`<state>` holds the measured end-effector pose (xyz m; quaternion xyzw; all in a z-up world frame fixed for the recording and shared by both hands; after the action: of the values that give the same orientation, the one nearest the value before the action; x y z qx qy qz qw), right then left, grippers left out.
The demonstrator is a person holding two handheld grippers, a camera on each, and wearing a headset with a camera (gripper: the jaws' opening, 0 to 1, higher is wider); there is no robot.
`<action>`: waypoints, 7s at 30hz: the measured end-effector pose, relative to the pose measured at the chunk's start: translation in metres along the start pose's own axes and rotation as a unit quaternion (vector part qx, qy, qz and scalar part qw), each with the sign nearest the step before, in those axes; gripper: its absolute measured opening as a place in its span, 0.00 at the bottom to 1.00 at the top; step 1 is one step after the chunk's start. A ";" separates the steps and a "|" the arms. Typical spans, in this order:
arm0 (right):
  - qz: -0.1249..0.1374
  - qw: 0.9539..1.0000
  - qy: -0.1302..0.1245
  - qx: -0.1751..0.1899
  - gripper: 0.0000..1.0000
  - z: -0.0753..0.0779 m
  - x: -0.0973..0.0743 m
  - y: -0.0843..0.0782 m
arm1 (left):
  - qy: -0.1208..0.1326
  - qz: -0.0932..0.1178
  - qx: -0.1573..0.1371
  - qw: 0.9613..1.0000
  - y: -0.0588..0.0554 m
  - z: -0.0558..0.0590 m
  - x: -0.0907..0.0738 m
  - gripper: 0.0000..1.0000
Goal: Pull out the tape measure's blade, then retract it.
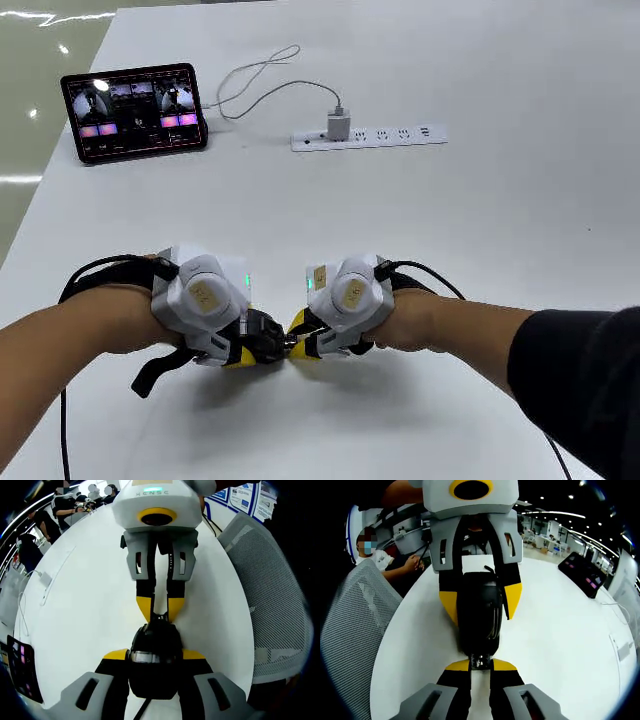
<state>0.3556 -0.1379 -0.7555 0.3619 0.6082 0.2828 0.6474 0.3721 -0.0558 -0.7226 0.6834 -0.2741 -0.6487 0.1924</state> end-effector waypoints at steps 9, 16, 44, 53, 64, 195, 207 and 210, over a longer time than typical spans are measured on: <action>-0.003 1.000 -0.004 0.006 0.11 0.000 -0.001 -0.001 | 0.000 0.003 0.002 1.000 0.000 -0.001 0.000 0.32; -0.003 1.000 -0.005 0.001 0.13 -0.001 0.002 0.001 | 0.000 0.003 0.008 1.000 0.001 0.000 0.001 0.32; 0.002 1.000 -0.006 0.009 0.09 -0.001 -0.005 -0.005 | 0.002 0.012 0.004 1.000 0.000 0.000 0.000 0.32; 0.000 1.000 -0.007 0.012 0.09 -0.001 -0.008 -0.008 | 0.004 0.014 0.003 1.000 0.000 0.001 0.000 0.32; -0.004 1.000 -0.010 0.012 0.09 -0.001 -0.013 -0.011 | 0.005 0.015 0.003 1.000 0.000 0.001 0.000 0.32; -0.020 0.999 -0.028 0.039 0.09 -0.001 -0.070 -0.051 | 0.008 0.016 0.000 1.000 0.001 0.001 0.001 0.32; -0.022 0.998 -0.028 0.042 0.09 0.000 -0.077 -0.056 | 0.008 0.017 -0.001 1.000 0.001 0.001 0.001 0.32; -0.024 0.999 -0.028 0.040 0.09 -0.001 -0.079 -0.057 | 0.008 0.017 0.000 1.000 0.001 0.001 0.001 0.32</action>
<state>0.3426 -0.2349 -0.7558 0.3808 0.6093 0.2324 0.6555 0.3715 -0.0576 -0.7231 0.6840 -0.2835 -0.6399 0.2057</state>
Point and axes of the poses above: the centre of the closed fingertips' face, and the gripper's own axes: x roughly forward along the fingers, z roughly to its right, y roughly out of its top, the point moved 5 cm from there along -x, roughly backward along the fingers, and after that the axes turned 12 degrees about z, right-handed, at the moved point
